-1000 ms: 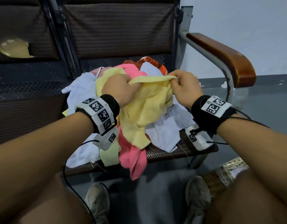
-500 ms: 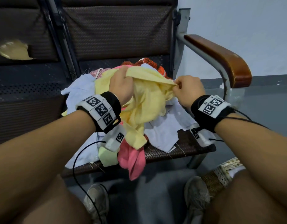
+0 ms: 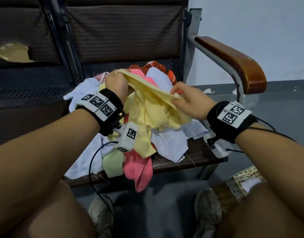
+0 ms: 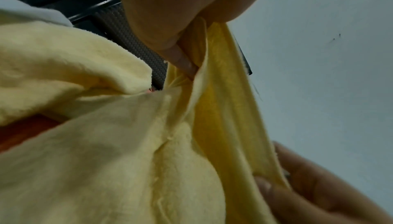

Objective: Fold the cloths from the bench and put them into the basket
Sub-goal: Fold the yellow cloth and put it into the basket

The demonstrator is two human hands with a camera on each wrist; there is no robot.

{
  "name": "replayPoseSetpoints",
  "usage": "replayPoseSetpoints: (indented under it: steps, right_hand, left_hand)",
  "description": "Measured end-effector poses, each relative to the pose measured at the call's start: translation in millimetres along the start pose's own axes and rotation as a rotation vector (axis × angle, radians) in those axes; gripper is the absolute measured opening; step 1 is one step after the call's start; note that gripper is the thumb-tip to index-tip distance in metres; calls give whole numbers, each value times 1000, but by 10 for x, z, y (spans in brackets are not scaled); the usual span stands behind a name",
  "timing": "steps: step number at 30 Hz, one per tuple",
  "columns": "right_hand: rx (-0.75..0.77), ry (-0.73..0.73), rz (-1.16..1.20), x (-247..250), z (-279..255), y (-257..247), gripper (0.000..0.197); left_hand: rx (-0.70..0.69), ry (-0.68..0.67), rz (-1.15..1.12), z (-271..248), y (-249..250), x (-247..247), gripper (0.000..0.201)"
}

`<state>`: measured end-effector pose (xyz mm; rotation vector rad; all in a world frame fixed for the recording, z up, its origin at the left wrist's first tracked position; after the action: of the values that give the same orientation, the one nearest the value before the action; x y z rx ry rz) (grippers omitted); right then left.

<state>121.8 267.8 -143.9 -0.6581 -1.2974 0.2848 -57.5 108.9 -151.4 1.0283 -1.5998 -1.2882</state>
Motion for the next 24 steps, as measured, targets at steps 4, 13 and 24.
replayPoseSetpoints:
  steps: [4, 13, 24]
  right_hand:
    - [-68, -200, -151, -134, -6, 41, 23]
    - [-80, 210, 399, 124, 129, -22, 35]
    - [-124, 81, -2, 52, 46, 97, 34]
  left_hand:
    - [61, 37, -68, 31, 90, 37, 32]
    - [-46, 23, 172, -11, -61, 61, 17]
    - [66, 106, -1, 106, -44, 282, 42]
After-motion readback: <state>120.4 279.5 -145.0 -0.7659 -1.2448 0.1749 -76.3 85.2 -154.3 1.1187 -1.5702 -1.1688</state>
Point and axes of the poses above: each hand's wrist, its own z-axis towards the middle knuckle, its own x-axis out of the back of the hand, y = z × x, the point moved 6 cm from there along z, towards the middle knuckle, and after that the axes turned 7 degrees about z, right-handed, at the moved point
